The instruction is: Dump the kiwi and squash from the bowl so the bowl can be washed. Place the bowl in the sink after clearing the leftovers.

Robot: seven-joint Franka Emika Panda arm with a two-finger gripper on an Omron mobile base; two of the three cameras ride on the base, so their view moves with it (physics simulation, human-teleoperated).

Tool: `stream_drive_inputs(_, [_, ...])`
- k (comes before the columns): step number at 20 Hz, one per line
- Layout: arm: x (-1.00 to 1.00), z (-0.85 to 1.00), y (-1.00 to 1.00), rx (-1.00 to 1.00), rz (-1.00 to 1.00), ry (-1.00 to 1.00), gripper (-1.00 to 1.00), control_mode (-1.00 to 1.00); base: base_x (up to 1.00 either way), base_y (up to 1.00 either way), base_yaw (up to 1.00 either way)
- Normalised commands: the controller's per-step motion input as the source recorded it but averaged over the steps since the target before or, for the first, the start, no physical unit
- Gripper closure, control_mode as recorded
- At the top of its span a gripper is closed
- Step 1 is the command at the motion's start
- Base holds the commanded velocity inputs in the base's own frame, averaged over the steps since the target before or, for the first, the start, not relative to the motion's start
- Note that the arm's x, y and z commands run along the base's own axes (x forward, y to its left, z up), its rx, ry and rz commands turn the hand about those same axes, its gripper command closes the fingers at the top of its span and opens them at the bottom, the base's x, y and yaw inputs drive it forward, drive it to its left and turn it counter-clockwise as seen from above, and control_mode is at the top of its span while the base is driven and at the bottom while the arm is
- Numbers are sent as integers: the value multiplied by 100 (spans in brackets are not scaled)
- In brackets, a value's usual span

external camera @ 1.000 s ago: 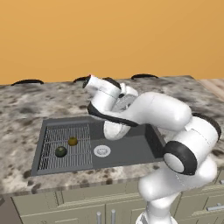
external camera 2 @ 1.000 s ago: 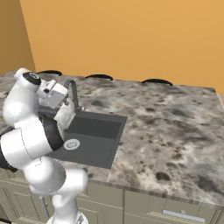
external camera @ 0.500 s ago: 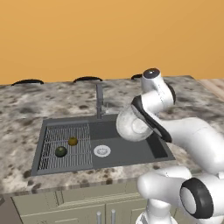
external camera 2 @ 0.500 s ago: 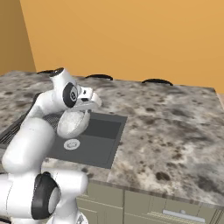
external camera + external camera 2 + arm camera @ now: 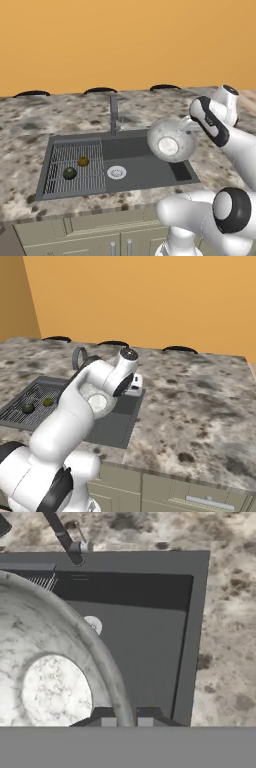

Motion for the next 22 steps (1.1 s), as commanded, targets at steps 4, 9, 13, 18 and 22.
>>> stream_drive_inputs(4, [27, -3, 0, 11, -9, 4, 100, -100, 0, 0, 0])
stream_drive_inputs(9, [21, -20, 6, 14, -21, 34, 100, -100, 0, 0, 0])
stream_drive_inputs(13, [0, -49, 18, 21, -23, 37, 100, -100, 0, 0, 0])
stream_drive_inputs(18, [0, -22, 10, 10, -11, 10, 100, -100, 0, 0, 0])
stream_drive_inputs(22, [1, -63, 20, -21, 0, 16, 100, -100, 0, 0, 0])
